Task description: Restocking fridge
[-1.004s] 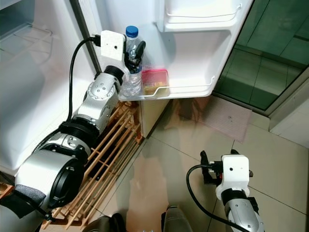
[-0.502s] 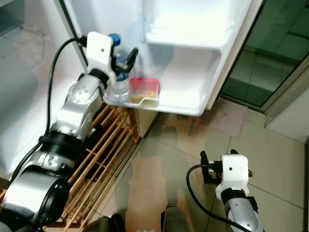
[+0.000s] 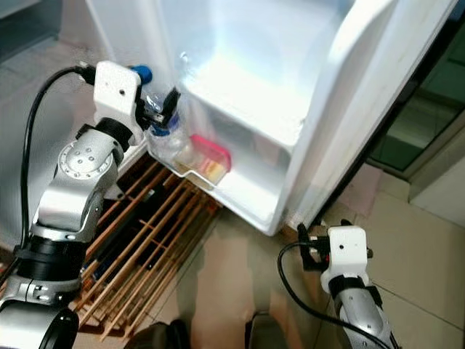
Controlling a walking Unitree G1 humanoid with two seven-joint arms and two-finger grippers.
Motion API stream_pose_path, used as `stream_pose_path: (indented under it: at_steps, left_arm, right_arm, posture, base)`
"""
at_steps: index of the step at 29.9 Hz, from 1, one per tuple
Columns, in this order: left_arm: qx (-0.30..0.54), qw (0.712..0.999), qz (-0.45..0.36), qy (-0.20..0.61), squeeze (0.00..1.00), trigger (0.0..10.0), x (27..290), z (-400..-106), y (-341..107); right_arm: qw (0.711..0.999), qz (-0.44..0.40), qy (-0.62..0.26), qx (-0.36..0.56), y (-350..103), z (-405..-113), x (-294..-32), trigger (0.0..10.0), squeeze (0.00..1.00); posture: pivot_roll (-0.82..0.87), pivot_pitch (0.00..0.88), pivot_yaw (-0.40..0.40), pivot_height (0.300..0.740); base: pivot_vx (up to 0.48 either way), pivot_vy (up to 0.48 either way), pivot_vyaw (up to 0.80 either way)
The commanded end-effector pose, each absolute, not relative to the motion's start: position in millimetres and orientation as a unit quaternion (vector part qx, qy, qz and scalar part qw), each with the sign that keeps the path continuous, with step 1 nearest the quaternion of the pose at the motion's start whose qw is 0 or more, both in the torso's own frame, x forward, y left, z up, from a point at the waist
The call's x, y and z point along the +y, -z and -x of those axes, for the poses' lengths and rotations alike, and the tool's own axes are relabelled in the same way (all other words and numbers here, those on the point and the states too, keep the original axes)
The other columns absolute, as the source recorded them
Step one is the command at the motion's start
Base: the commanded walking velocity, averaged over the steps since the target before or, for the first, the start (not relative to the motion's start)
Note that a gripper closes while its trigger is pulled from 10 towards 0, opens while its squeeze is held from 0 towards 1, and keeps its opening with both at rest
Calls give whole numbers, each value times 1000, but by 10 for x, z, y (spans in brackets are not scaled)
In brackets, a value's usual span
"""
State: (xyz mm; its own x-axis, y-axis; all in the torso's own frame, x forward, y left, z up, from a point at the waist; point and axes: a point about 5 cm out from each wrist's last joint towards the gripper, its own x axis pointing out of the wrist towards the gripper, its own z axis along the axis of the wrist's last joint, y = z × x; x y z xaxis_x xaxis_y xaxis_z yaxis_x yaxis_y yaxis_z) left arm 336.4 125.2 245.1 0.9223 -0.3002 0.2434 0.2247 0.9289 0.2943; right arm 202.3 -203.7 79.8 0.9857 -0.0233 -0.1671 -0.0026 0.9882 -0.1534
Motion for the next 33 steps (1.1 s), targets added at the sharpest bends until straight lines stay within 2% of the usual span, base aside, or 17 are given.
stream_pose_path:
  at_steps: [1, 10, 15, 21, 25, 29, 33]
  left_arm:
    - [-147, 973, -125, 129, 0, 10000, 1339, -3327, -2497]
    - [-143, 966, -98, 193, 0, 10000, 1394, -3192, -2527]
    - [-124, 958, -58, 251, 0, 10000, 1450, -3047, -2555]
    - [-102, 958, -72, 258, 0, 10000, 1553, -2998, -2441]
    - [-60, 971, -79, 218, 0, 10000, 1720, -2994, -2164]
    - [-41, 974, -89, 206, 0, 10000, 1770, -2981, -2043]
    - [-41, 975, -84, 202, 0, 10000, 1783, -2975, -2030]
  right_arm:
    - [992, 84, 6, 90, -766, -2025, -2057, 10000, 110]
    - [993, 81, 4, 83, -768, -2066, -2032, 10000, 106]
    - [993, 81, 2, 82, -755, -2086, -2040, 10000, 110]
    - [993, 88, 1, 80, -751, -2131, -2060, 10000, 106]
    - [987, 127, 65, 78, -770, -2214, -2303, 10000, 110]
    - [984, 154, 62, 60, -849, -2260, -2346, 10000, 110]
    - [968, 191, 139, 82, -825, -2278, -2631, 10000, 102]
  posture:
    - [-201, 72, 28, 740]
    - [-186, 68, 32, 740]
    - [-163, 67, 30, 740]
    - [-153, 63, 25, 740]
    - [-152, 63, 23, 740]
    - [-152, 63, 22, 740]
    - [-152, 63, 18, 740]
  base:
    - [0, 0, 0]
    - [0, 0, 0]
    - [0, 0, 0]
    - [0, 0, 0]
    - [0, 0, 0]
    - [0, 0, 0]
    - [0, 0, 0]
